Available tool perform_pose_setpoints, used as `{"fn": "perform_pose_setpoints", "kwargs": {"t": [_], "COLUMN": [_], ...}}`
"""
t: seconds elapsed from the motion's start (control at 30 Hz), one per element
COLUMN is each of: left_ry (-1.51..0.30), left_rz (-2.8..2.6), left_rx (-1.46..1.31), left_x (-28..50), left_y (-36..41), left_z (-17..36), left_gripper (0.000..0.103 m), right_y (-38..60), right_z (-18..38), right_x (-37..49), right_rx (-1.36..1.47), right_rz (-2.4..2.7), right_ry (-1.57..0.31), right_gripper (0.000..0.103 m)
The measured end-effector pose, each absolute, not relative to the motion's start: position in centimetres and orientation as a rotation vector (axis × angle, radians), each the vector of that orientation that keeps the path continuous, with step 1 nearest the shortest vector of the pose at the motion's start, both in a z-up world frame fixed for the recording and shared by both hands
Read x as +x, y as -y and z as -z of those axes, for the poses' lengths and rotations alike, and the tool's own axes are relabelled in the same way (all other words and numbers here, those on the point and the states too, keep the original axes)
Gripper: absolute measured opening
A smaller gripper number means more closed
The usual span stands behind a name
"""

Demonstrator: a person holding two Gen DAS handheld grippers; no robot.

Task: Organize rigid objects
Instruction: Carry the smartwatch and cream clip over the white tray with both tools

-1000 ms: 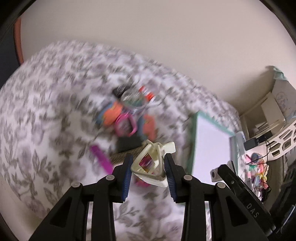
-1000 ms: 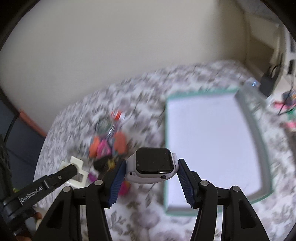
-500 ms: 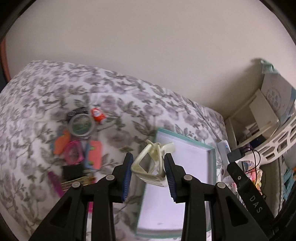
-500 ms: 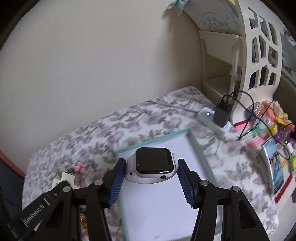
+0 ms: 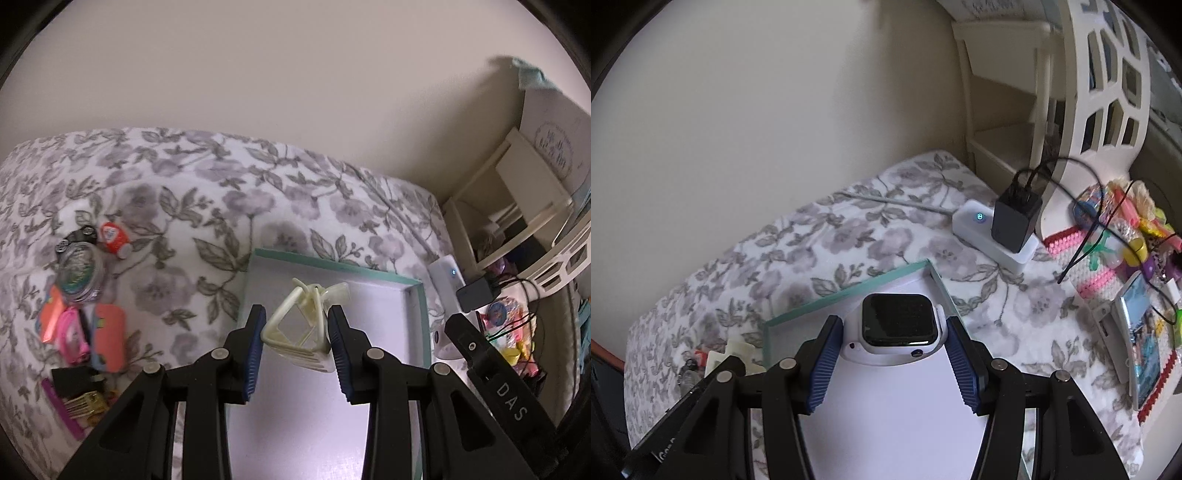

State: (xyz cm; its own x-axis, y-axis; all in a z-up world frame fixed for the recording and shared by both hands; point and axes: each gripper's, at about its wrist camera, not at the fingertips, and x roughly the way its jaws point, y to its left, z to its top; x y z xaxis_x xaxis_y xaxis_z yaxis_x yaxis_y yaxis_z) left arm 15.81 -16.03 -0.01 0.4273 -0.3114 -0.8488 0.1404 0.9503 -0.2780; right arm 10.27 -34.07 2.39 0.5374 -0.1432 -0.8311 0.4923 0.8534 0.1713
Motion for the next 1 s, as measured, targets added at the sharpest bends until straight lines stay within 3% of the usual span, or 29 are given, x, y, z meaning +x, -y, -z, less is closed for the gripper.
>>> {"fn": "perform_pose_setpoints", "kwargs": {"t": [0.37,1.0], "left_ry": [-1.166,-1.165], "left_rz": [0.280,0.266], "left_rx": [-0.130,-0.083], "left_x": [17.4,17.3], "left_y": [17.6,17.5], "left_z": [5.2,4.0], "left_gripper": [0.036,0.036], "right_y": [35.1,34.2], "right_z": [2.5,3.9], "right_x": [12.1,12.8], "right_rx": [0.396,0.334], "right_rz": [0.421,0.402], "right_ry": [-1.037,-1.128], "right_gripper": [0.060,0.061]}}
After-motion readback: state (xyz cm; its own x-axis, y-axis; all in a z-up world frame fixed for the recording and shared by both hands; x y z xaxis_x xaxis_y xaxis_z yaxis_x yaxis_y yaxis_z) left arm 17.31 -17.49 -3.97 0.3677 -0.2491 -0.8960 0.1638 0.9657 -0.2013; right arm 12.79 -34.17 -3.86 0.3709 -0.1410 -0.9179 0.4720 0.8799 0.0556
